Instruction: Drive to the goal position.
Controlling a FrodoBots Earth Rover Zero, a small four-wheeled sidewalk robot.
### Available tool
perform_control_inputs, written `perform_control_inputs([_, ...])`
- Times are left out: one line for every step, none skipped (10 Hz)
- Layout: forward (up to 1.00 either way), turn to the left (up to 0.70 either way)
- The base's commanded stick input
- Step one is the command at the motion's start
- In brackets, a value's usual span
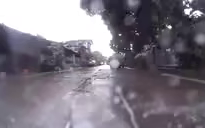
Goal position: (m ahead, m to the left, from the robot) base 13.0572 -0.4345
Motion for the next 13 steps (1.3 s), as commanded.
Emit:
perform_control_inputs([1.0,0.0])
perform_control_inputs([1.0,0.0])
perform_control_inputs([1.0,0.0])
perform_control_inputs([1.0,0.0])
perform_control_inputs([1.0,0.0])
perform_control_inputs([1.0,0.0])
perform_control_inputs([1.0,0.0])
perform_control_inputs([1.0,0.0])
perform_control_inputs([1.0,0.0])
perform_control_inputs([1.0,0.0])
perform_control_inputs([1.0,0.0])
perform_control_inputs([1.0,0.0])
perform_control_inputs([1.0,0.0])
